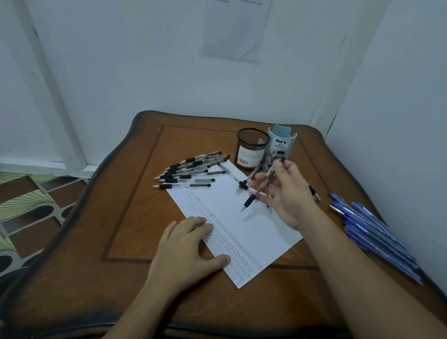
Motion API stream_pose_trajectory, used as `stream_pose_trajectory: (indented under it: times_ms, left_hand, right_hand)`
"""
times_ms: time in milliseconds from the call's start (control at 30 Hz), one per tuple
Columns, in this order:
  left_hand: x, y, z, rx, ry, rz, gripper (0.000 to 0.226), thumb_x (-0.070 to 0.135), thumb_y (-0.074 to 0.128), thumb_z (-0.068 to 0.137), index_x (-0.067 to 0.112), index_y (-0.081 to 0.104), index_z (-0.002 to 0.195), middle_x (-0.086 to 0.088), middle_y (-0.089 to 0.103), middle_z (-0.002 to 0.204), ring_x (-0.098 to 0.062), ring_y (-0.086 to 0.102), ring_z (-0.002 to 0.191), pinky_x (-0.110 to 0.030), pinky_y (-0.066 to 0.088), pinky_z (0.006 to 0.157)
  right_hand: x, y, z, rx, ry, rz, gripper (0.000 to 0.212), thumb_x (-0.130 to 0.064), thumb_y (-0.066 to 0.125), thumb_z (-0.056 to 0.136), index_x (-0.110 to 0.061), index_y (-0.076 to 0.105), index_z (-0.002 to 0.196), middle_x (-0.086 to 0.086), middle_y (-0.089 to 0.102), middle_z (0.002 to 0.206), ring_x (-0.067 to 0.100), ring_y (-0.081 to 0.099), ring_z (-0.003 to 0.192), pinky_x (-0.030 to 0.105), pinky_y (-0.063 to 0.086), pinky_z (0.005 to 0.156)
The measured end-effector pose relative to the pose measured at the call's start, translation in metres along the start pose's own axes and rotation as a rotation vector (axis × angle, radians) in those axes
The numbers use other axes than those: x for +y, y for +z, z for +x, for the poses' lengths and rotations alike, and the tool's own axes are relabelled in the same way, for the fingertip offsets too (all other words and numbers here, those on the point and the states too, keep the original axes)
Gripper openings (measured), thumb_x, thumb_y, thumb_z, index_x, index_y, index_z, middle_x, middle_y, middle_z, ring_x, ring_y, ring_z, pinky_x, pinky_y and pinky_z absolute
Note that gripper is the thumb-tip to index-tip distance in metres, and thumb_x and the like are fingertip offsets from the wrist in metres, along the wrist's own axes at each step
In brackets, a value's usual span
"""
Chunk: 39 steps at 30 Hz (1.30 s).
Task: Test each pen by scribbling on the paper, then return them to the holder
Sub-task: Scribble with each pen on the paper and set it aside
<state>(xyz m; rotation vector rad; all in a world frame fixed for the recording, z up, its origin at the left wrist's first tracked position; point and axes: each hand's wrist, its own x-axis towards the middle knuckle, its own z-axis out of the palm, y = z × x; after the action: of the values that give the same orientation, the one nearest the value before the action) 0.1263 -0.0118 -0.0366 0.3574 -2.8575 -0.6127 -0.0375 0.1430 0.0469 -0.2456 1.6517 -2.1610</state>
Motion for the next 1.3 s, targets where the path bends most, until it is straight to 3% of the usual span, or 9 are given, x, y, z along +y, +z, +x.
stream_pose_trajectory:
  times_ms: [133, 267, 500, 567, 667, 833, 900, 1000, 1300]
  left_hand:
    - [0.0, 0.0, -0.001, 0.005, -0.003, -0.008, 0.1, 0.09, 0.029, 0.06, 0.035, 0.047, 0.142, 0.019, 0.037, 0.147, 0.001, 0.028, 0.137, -0.03, 0.004, 0.119]
    - [0.0, 0.001, -0.001, 0.011, -0.002, -0.01, 0.101, 0.09, 0.03, 0.06, 0.034, 0.048, 0.141, 0.018, 0.038, 0.147, 0.0, 0.029, 0.137, -0.03, 0.004, 0.119]
    - [0.0, 0.002, 0.0, 0.02, -0.004, -0.014, 0.099, 0.089, 0.032, 0.06, 0.033, 0.05, 0.14, 0.018, 0.04, 0.145, 0.0, 0.031, 0.136, -0.029, 0.005, 0.118]
    - [0.0, 0.002, 0.0, 0.016, -0.003, -0.011, 0.1, 0.089, 0.032, 0.06, 0.033, 0.05, 0.14, 0.018, 0.04, 0.146, 0.0, 0.031, 0.136, -0.03, 0.005, 0.119]
    - [-0.001, 0.002, 0.0, 0.019, -0.002, -0.025, 0.1, 0.089, 0.033, 0.06, 0.032, 0.05, 0.14, 0.016, 0.041, 0.145, -0.002, 0.032, 0.136, -0.032, 0.006, 0.119]
    - [0.0, 0.002, 0.0, 0.024, 0.007, -0.02, 0.099, 0.089, 0.033, 0.061, 0.031, 0.051, 0.139, 0.015, 0.042, 0.145, -0.003, 0.034, 0.135, -0.033, 0.009, 0.119]
    - [0.0, 0.001, 0.0, 0.02, 0.008, -0.014, 0.1, 0.089, 0.032, 0.061, 0.031, 0.051, 0.14, 0.015, 0.042, 0.145, -0.003, 0.034, 0.135, -0.033, 0.009, 0.119]
    - [0.0, 0.002, 0.0, 0.023, 0.007, -0.001, 0.1, 0.089, 0.032, 0.06, 0.031, 0.052, 0.139, 0.015, 0.042, 0.145, -0.003, 0.034, 0.135, -0.033, 0.009, 0.118]
    - [-0.001, 0.004, 0.0, 0.041, 0.002, -0.015, 0.097, 0.089, 0.035, 0.061, 0.031, 0.053, 0.137, 0.015, 0.044, 0.144, -0.003, 0.035, 0.134, -0.034, 0.01, 0.119]
  right_hand:
    - [0.006, -0.001, -0.013, -0.026, 0.045, 0.099, 0.025, -0.029, 0.034, 0.109, -0.04, 0.05, 0.124, 0.0, 0.049, 0.063, 0.011, 0.039, 0.048, 0.026, 0.041, 0.045]
    - [0.009, -0.003, -0.018, -0.021, 0.064, 0.043, 0.019, -0.028, 0.038, 0.108, -0.032, 0.056, 0.115, 0.0, 0.043, 0.062, 0.008, 0.025, 0.045, 0.015, 0.02, 0.038]
    - [0.015, -0.019, -0.034, -0.103, 0.017, 0.031, 0.027, -0.026, 0.045, 0.104, -0.009, 0.066, 0.11, 0.003, 0.041, 0.051, 0.013, 0.042, 0.048, 0.026, 0.041, 0.046]
    - [0.022, -0.026, -0.036, -0.094, 0.067, 0.096, 0.047, -0.04, 0.038, 0.104, -0.005, 0.067, 0.091, 0.007, 0.051, 0.064, 0.016, 0.052, 0.061, 0.032, 0.047, 0.062]
    - [0.034, -0.036, -0.046, -0.089, 0.1, 0.051, 0.063, -0.059, 0.032, 0.096, -0.006, 0.064, 0.089, 0.008, 0.05, 0.061, 0.016, 0.047, 0.056, 0.03, 0.037, 0.056]
    - [0.056, -0.042, -0.062, -0.189, -0.024, -0.225, 0.034, -0.045, 0.068, 0.077, -0.013, 0.058, 0.073, 0.005, 0.054, 0.055, 0.015, 0.044, 0.046, 0.022, 0.036, 0.044]
    - [0.06, -0.042, -0.065, -0.201, -0.045, -0.351, 0.037, -0.048, 0.066, 0.079, -0.015, 0.052, 0.072, 0.001, 0.05, 0.051, 0.012, 0.038, 0.044, 0.022, 0.032, 0.045]
    - [0.058, -0.041, -0.071, -0.321, -0.077, -0.488, 0.034, -0.042, 0.057, 0.09, -0.007, 0.06, 0.088, 0.007, 0.071, 0.069, 0.015, 0.059, 0.056, 0.021, 0.041, 0.05]
    - [0.079, -0.04, -0.074, -0.141, -0.114, -0.667, 0.037, -0.025, 0.075, 0.077, -0.006, 0.05, 0.057, 0.016, 0.057, 0.054, 0.013, 0.045, 0.052, 0.031, 0.036, 0.055]
